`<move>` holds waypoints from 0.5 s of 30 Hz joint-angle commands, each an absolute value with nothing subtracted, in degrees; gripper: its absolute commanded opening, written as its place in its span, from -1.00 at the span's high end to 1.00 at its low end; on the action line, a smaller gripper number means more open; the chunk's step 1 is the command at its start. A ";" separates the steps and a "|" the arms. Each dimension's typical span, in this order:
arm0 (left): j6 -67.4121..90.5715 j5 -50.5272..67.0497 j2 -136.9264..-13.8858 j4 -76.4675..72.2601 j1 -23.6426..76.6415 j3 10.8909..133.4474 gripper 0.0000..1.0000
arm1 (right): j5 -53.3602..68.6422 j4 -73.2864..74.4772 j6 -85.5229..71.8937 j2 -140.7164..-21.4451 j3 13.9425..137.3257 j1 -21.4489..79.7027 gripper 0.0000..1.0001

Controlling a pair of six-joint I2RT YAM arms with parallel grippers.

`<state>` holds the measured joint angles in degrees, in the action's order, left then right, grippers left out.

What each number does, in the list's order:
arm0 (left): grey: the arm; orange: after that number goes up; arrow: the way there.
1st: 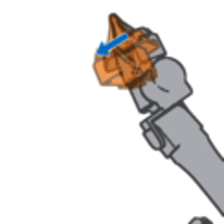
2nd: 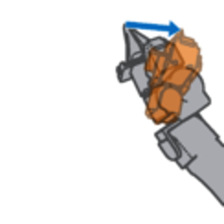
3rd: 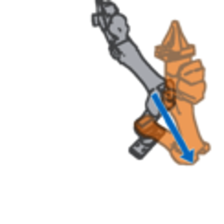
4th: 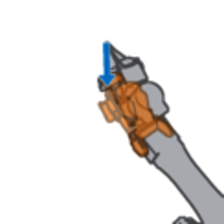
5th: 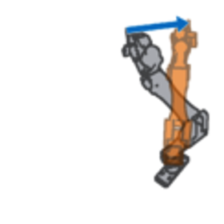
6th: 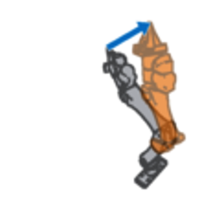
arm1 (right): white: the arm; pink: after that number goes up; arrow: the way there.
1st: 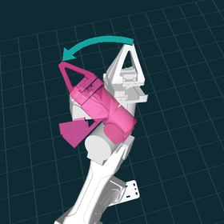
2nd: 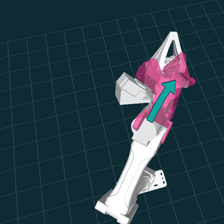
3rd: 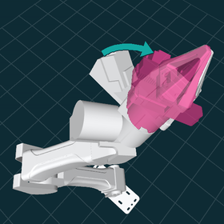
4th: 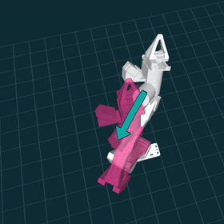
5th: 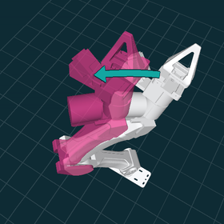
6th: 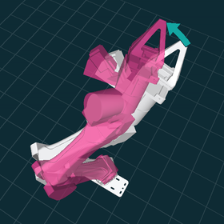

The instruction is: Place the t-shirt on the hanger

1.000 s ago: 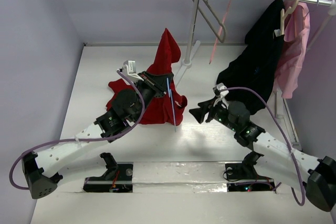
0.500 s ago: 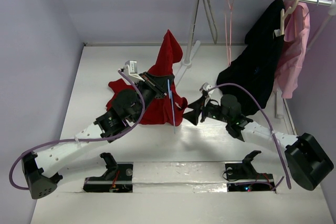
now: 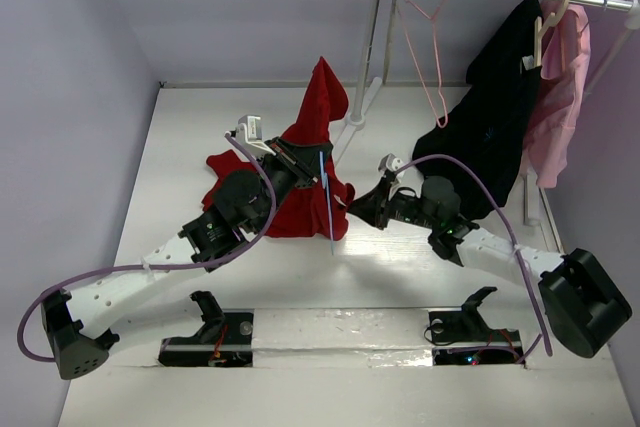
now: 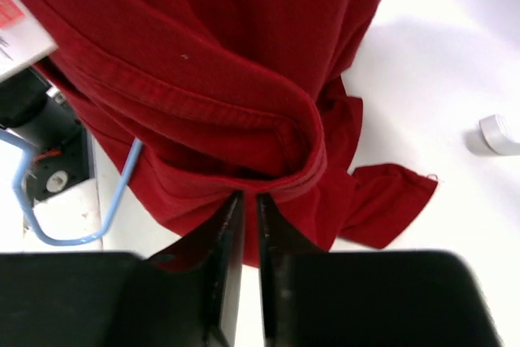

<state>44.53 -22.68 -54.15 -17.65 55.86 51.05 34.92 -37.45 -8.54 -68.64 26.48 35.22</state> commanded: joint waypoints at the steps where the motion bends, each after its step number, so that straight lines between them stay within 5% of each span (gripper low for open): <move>1: 45.00 -21.97 -53.26 -23.38 55.99 54.32 1.00 | 36.12 -42.45 -9.05 -66.80 26.63 35.68 0.73; 3: 44.91 -21.80 -53.44 -23.91 55.99 54.32 1.00 | 35.42 -42.36 -9.23 -66.19 26.28 36.38 0.97; 9: 44.47 -21.89 -53.79 -24.87 55.99 54.93 1.00 | 31.21 -41.57 -10.11 -63.81 23.91 38.41 1.00; 11: 44.47 -21.54 -53.61 -25.05 55.99 55.19 1.00 | 27.09 -38.69 -8.45 -62.93 23.73 38.41 0.74; 13: 44.12 -21.10 -53.35 -24.44 55.99 55.81 1.00 | 25.67 -36.92 -7.04 -63.28 24.26 37.80 0.14; 15: 43.77 -20.92 -52.74 -23.21 55.99 56.86 1.00 | 26.62 -37.00 -6.42 -63.72 24.69 37.01 -0.01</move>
<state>44.45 -22.35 -54.30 -18.11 55.86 52.16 29.12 -36.53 -8.40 -63.96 24.18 37.87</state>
